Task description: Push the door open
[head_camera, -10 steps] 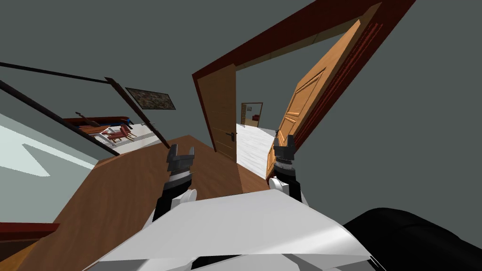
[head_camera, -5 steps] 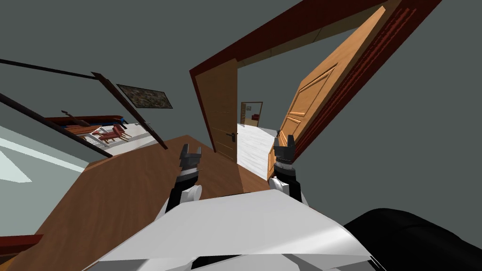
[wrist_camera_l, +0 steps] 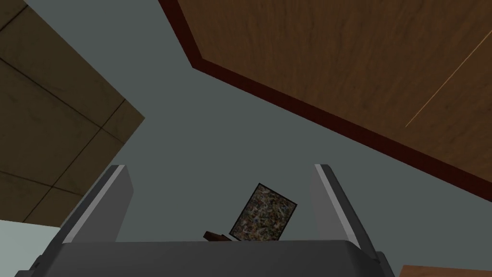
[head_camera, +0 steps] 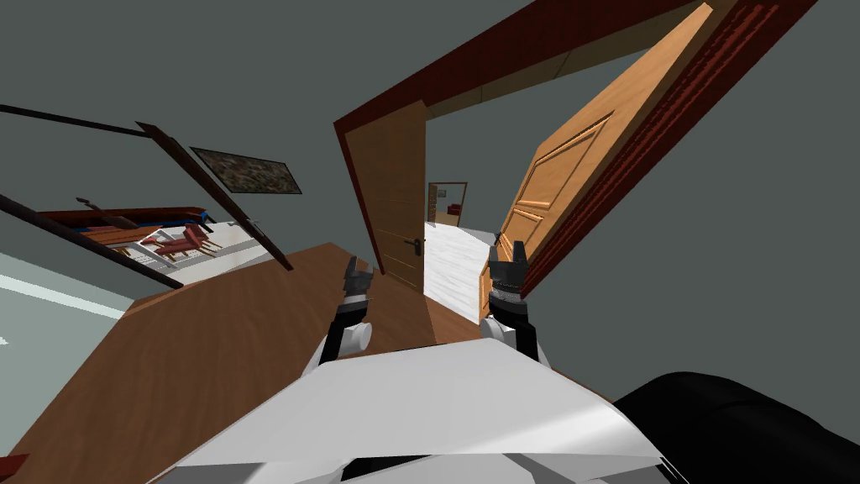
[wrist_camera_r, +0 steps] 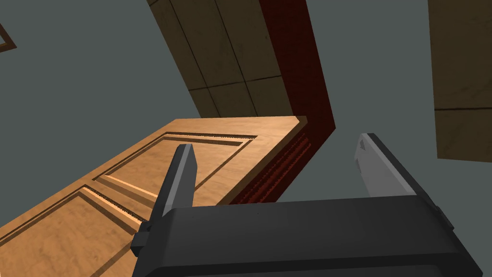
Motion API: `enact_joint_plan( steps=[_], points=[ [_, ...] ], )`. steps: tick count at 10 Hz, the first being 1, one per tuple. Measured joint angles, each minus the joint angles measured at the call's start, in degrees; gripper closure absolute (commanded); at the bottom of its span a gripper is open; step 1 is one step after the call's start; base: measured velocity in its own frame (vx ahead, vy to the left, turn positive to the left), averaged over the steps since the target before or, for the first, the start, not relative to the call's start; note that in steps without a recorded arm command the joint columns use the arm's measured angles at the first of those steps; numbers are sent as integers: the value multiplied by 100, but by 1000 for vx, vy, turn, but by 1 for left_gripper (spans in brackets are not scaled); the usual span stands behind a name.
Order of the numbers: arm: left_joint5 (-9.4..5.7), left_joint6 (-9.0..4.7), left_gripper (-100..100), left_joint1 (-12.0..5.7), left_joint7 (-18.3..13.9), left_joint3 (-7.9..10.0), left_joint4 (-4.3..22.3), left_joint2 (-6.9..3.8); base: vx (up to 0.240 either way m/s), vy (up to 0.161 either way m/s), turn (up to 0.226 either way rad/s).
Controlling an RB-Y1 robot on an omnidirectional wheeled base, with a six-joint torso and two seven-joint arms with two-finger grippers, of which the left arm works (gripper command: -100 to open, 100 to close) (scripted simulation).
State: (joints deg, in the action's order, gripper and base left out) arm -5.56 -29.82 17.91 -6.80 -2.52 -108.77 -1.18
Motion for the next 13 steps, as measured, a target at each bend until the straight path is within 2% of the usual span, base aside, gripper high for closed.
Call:
enact_joint_plan(
  steps=[2,4,7,9,12,13],
  points=[
    [-31,30,-100,-297,38,-130,391,-41,78,65,-37],
    [-40,74,-100,-363,67,-242,573,-58,47,43,-21],
    [-76,60,-100,-588,68,-317,950,-115,43,47,-30],
    [-110,146,-100,-875,94,-407,1263,-143,59,72,-43],
    [-124,151,-100,-1024,135,-545,1569,-155,54,50,-28],
    [-140,195,-100,-1179,148,-575,1725,-154,39,44,-25]
  ],
)
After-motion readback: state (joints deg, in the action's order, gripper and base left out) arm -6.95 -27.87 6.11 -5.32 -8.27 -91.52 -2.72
